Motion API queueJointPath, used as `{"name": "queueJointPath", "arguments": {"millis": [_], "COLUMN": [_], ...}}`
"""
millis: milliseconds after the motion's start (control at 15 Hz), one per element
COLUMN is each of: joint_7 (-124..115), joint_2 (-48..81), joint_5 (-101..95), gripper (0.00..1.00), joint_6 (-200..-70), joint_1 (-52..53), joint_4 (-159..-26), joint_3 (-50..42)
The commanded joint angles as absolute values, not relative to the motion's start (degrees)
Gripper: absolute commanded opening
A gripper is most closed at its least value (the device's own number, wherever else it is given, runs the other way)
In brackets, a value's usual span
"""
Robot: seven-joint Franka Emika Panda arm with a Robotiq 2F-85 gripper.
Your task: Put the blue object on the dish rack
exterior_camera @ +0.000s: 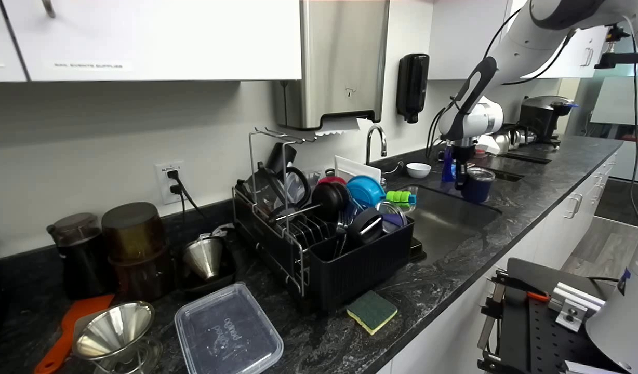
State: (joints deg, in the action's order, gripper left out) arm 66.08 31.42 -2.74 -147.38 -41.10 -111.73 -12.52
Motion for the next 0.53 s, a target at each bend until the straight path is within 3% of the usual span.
{"name": "queueJointPath", "arguments": {"millis": [0,467], "joint_7": [60.81,55.26], "joint_2": [29.9,24.81], "joint_5": [-4.02,-5.0], "gripper": [0.04,0.04], "joint_6": [-144.73,-143.89], "joint_1": [-39.58,-37.35], "joint_4": [-113.92,-121.58], "joint_3": [-13.74,-14.14]}}
